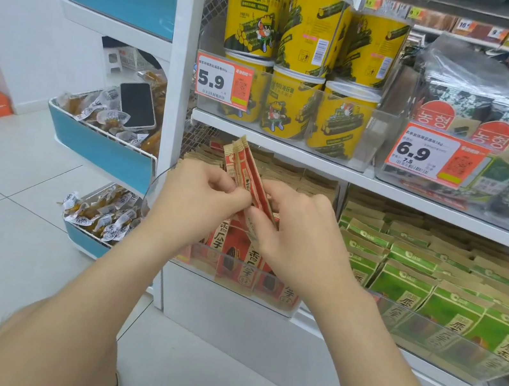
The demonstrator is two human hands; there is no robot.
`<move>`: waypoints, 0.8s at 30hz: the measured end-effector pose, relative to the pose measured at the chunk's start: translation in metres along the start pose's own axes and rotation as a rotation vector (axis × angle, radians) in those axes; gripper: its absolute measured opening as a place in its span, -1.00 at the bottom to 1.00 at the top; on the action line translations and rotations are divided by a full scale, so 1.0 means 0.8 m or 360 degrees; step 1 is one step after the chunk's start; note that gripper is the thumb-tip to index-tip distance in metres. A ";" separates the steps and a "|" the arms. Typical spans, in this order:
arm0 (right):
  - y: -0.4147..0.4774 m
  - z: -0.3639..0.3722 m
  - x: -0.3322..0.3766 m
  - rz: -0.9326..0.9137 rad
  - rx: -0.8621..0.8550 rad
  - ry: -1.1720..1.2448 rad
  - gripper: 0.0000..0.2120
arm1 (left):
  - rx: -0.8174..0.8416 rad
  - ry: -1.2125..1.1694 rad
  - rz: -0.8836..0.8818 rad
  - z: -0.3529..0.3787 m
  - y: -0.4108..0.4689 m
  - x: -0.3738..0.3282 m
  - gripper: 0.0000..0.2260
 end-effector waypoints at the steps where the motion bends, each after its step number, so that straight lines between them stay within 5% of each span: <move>1: 0.000 0.001 -0.001 0.0003 0.0009 0.0036 -0.80 | 0.0012 -0.0033 -0.0022 -0.002 0.001 0.002 -0.85; 14: 0.006 0.000 -0.011 0.0195 -0.0023 0.0338 -0.75 | 0.0125 -0.0063 0.0004 -0.009 0.011 0.014 -0.84; 19: 0.003 -0.002 -0.017 0.0396 0.0120 0.0621 -0.80 | -0.0006 -0.0148 -0.0001 -0.014 0.010 0.014 -0.90; 24: 0.003 -0.009 -0.023 0.0588 -0.0025 0.0999 -0.81 | 0.0023 -0.0115 0.0118 -0.012 0.001 0.001 -0.81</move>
Point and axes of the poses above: each hand's wrist, its own y-axis towards the middle knuckle, its own z-axis out of the palm, x = y × z, the point moved 5 cm from there along y, towards the middle knuckle, and after that the axes turned 4 degrees about y, right-handed, at the moved point
